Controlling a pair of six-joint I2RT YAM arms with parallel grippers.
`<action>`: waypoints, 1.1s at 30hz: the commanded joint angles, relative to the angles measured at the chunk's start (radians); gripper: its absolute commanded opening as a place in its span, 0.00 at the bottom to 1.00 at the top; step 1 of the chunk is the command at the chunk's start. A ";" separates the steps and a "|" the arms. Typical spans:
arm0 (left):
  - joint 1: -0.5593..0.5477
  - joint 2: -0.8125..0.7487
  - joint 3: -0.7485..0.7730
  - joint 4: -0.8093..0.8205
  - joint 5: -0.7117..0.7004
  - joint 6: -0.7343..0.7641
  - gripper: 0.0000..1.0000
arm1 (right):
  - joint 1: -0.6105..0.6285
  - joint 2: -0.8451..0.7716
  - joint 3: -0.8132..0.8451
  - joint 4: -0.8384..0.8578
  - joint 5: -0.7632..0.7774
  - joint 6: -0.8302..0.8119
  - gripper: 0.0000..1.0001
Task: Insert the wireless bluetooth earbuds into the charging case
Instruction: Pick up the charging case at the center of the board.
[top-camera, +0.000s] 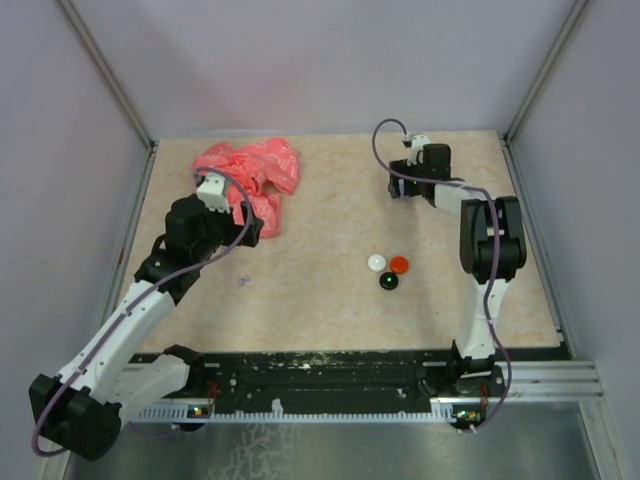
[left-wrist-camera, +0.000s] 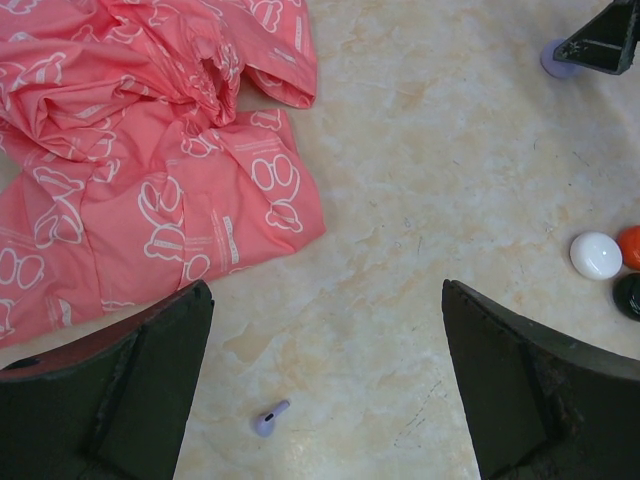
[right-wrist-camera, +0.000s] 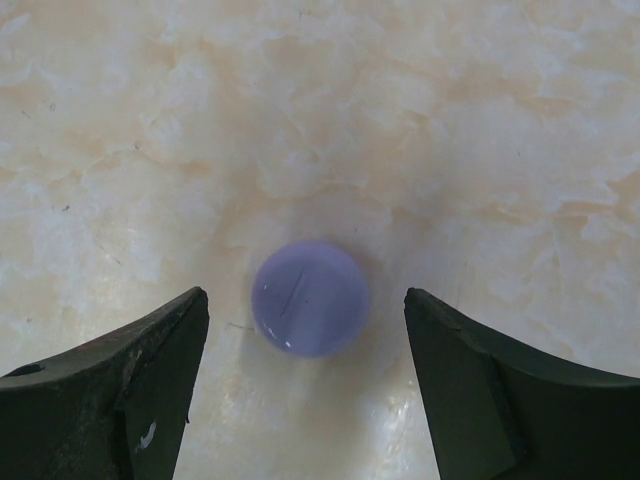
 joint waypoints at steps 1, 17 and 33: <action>0.014 0.010 0.032 0.005 0.035 -0.010 1.00 | -0.010 0.077 0.137 -0.100 -0.144 -0.102 0.79; 0.046 0.013 0.026 0.017 0.094 -0.026 1.00 | -0.006 0.033 0.079 -0.147 -0.241 -0.062 0.71; 0.064 0.018 0.025 0.022 0.118 -0.037 1.00 | 0.048 -0.039 -0.012 -0.086 -0.035 -0.064 0.67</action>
